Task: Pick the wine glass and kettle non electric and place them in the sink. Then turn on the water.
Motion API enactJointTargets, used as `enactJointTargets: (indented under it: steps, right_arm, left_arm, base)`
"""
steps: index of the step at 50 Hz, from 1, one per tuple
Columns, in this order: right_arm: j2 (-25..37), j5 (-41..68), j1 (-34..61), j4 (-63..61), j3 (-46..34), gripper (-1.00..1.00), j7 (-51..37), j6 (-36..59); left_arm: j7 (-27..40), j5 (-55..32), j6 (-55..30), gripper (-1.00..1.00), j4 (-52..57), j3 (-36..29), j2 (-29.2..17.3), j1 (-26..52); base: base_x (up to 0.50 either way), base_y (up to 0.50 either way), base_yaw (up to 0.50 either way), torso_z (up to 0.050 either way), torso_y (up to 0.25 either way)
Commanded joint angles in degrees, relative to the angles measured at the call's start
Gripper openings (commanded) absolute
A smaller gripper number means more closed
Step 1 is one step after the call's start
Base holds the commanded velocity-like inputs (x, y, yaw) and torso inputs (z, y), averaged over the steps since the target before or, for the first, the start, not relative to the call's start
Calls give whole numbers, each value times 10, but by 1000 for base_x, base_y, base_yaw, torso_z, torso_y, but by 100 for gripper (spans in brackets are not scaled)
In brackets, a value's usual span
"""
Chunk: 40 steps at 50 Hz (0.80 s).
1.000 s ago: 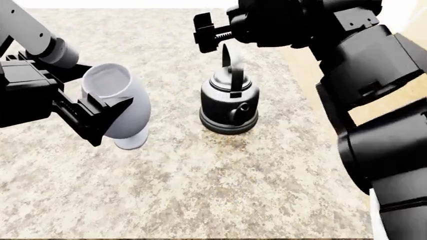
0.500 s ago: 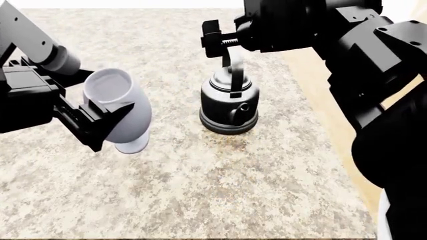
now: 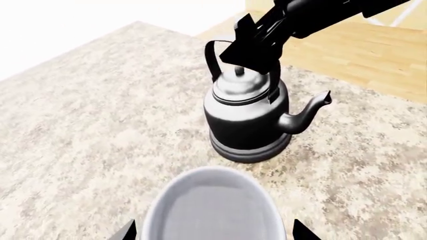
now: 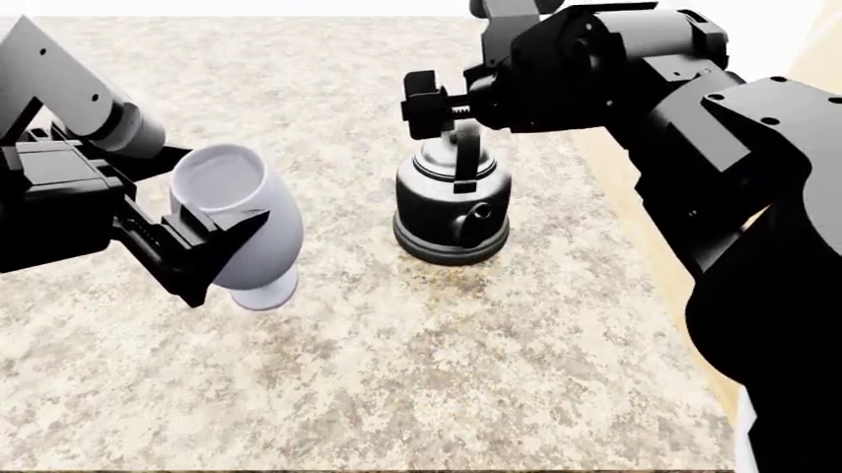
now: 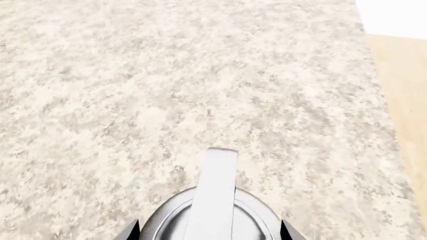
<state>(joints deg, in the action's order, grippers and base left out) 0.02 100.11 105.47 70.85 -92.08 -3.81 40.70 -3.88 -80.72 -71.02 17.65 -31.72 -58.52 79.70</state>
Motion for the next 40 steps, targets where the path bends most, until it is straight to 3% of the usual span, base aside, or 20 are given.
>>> enactJointTargets:
  steps: [1,25,26,40]
  right_arm:
    - [0,5,-14,-5,-4,100,0,-6]
    - [0,-5,-31,-3,-2,100,1,-11]
    - [0,-6,-31,-4,-2,-100,0,-11]
    - [0,-16,-27,-5,0,-100,-4,-12]
  left_arm:
    - [8,-3,8,-100,0,6,-5,-2]
    - [-1,9,22,-100,0,-1,-8,-15]
    - [-1,9,23,-100,0,0,-9,-15]
    - [-3,9,30,-100,3,1,-13,-19]
  base:
    - [0,0,0,0,0]
    - [0,0,0,0,1]
    - [0,0,0,0,0]
    - [0,0,0,0,0]
